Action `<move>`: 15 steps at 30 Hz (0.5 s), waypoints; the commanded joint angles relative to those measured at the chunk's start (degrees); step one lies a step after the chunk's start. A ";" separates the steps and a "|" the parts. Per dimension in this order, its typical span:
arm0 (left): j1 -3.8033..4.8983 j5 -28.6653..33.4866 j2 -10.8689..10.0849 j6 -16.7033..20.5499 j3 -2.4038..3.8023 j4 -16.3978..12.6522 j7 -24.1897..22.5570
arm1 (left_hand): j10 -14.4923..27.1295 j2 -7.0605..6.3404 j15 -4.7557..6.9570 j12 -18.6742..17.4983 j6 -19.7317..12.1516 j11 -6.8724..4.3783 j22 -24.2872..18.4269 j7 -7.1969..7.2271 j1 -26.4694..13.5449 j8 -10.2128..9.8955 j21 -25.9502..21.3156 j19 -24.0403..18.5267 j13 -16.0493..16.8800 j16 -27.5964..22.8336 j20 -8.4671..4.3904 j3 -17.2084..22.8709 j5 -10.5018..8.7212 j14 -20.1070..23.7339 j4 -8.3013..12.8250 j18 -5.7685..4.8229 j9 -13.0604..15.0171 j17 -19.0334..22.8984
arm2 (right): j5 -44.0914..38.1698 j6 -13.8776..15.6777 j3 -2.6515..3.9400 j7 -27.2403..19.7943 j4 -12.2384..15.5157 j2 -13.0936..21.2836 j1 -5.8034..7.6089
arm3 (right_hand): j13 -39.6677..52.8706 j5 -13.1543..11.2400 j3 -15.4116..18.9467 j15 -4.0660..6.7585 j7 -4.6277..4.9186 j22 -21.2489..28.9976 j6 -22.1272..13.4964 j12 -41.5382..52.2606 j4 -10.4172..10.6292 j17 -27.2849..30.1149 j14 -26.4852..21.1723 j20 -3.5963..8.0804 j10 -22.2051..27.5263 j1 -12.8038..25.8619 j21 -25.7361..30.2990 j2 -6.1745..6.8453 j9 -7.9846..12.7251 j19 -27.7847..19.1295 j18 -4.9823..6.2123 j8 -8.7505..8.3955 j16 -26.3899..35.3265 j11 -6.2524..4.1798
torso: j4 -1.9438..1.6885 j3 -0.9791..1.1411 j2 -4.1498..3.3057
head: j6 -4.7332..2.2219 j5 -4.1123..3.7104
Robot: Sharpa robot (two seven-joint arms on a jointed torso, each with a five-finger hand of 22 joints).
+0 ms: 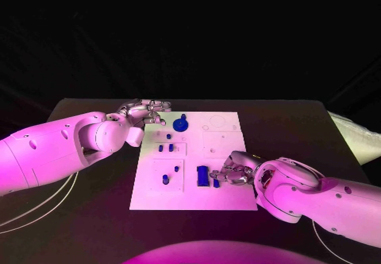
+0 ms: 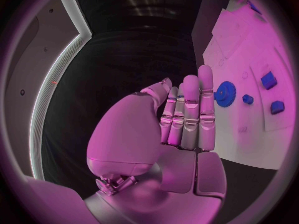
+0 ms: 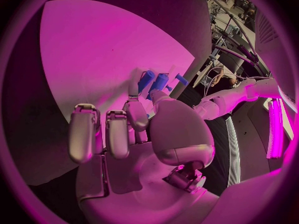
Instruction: Assemble the parts on the task board
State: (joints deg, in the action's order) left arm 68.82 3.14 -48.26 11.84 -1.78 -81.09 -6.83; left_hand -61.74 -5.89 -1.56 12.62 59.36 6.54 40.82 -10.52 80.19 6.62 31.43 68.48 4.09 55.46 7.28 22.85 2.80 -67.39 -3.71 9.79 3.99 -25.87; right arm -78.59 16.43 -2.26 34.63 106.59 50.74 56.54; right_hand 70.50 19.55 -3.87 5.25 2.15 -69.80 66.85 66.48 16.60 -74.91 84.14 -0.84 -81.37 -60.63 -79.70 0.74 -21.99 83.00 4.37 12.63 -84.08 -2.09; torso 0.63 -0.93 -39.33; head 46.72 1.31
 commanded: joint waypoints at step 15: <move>0.01 -0.40 0.08 -1.16 0.04 -0.02 -0.08 | 0.54 0.42 0.00 0.42 -0.39 0.04 -0.07 -0.17 -0.02 0.22 -0.23 0.40 -0.06 0.05 -0.14 0.02 0.07 0.47 0.39 0.64 -0.07 0.09 | -2.03 -1.29 0.01 -0.82 1.36 1.29 -0.10 | 0.06 -0.54 1.91 0.37 0.04 -0.03 0.27 -0.13 -0.55 -5.58 4.16 0.13 -0.35 -0.99 -0.22 0.14 -0.15 0.35 -0.41 0.35 -0.08 0.10 | -0.02 0.02 -0.01 | 0.03 0.04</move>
State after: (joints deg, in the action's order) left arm 68.82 3.00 -48.27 11.73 -1.78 -81.06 -6.75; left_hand -61.74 -5.89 -1.56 12.88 59.36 6.53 40.82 -10.53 80.20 6.62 31.43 68.48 4.09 55.46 7.28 22.85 2.80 -67.39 -3.71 9.79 3.99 -25.88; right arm -79.80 16.37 -2.25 34.52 107.68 51.84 56.51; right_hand 70.59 19.48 -2.40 5.24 2.14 -69.79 66.85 66.48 16.08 -74.90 84.14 -0.84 -81.45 -60.92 -79.69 0.58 -22.06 83.00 4.37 12.62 -84.08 -2.18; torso 0.63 -0.93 -39.33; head 46.75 1.36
